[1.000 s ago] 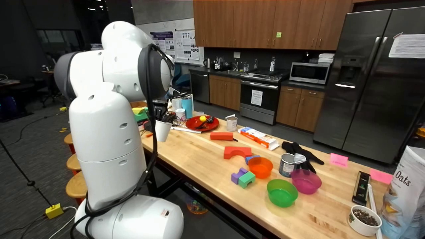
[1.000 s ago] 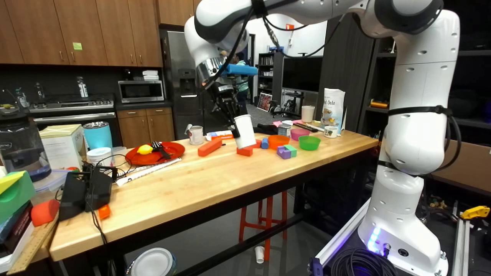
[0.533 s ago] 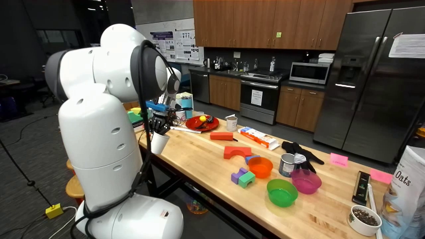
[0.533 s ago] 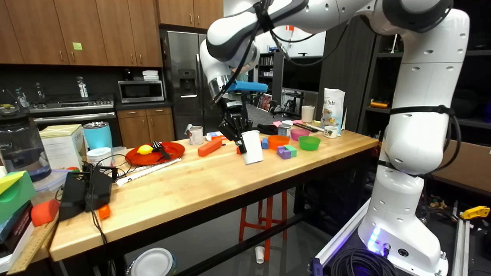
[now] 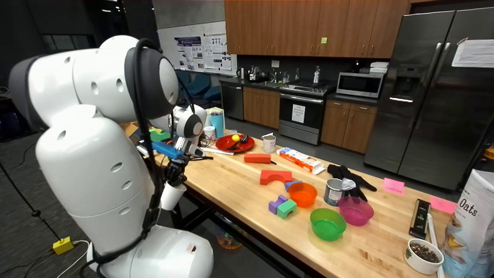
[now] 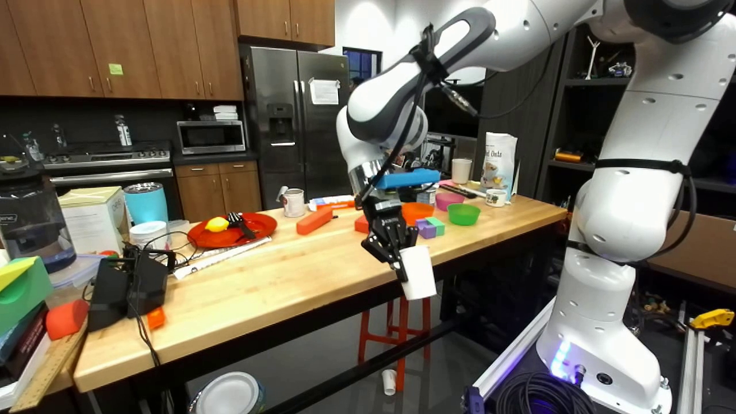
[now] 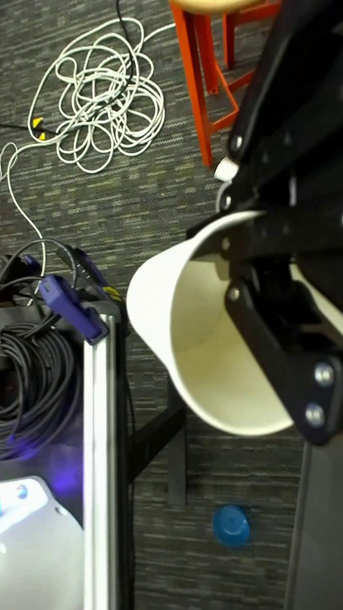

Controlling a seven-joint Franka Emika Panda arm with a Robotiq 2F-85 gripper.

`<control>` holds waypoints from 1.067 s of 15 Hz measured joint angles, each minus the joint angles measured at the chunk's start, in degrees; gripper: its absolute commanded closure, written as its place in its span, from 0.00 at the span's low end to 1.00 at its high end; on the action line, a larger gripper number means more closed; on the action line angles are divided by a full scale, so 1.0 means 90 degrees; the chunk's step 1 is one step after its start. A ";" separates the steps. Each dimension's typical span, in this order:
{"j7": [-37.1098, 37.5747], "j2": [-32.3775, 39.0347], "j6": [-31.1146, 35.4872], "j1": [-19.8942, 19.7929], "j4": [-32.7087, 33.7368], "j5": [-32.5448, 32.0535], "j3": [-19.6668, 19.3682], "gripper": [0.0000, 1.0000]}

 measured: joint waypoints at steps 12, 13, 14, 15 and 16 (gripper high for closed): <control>0.1050 -0.1192 0.1031 0.0635 -0.2212 0.0867 0.0917 1.00; 0.1094 -0.1294 0.1001 0.0624 -0.2209 0.0717 0.0917 1.00; 0.1208 -0.1400 0.0941 0.0608 -0.2189 0.0507 0.0917 1.00; 0.1387 -0.1506 0.0838 0.0594 -0.2148 0.0269 0.0920 1.00; 0.1631 -0.1615 0.0687 0.0583 -0.2075 0.0003 0.0930 1.00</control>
